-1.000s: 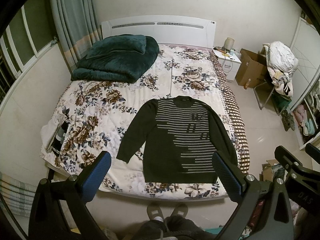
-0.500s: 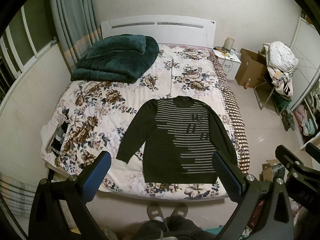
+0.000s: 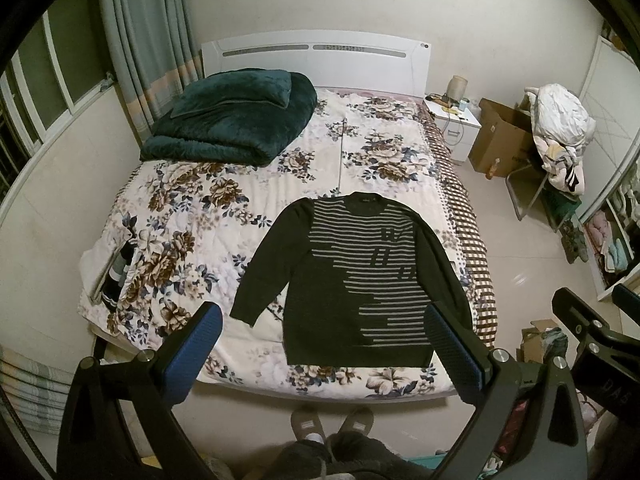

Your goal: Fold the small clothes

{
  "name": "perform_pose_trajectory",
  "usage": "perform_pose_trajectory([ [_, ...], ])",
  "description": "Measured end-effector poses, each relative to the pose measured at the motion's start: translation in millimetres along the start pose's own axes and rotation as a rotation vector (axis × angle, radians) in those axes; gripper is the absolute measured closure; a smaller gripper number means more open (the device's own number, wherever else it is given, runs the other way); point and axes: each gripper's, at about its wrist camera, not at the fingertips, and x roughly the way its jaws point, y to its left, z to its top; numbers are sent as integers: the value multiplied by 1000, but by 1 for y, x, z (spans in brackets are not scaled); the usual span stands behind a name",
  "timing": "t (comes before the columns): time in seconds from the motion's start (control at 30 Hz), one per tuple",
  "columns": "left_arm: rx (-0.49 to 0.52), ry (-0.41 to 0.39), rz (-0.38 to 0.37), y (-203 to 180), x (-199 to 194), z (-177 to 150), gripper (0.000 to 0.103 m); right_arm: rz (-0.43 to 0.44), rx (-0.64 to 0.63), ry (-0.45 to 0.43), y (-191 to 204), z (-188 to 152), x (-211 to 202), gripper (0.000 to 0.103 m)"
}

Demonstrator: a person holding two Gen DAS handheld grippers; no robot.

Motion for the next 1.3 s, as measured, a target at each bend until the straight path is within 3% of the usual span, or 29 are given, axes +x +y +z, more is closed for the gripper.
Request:
perform_pose_trajectory([
  [0.57, 0, -2, -1, 0, 0, 0, 0, 1, 0, -1, 0, -4, -3, 0],
  [0.93, 7, -29, 28, -9, 8, 7, 0, 6, 28, 21, 0, 13, 11, 0],
  [1.03, 12, -35, 41, -18, 26, 28, 0, 3, 60, 43, -3, 30, 30, 0],
  [1.1, 25, -42, 64, -18, 43, 38, 0, -12, 75, 62, -3, 20, 52, 0],
  [1.3, 65, -41, 94, -17, 114, 32, 0, -64, 162, 139, -23, 15, 137, 0],
])
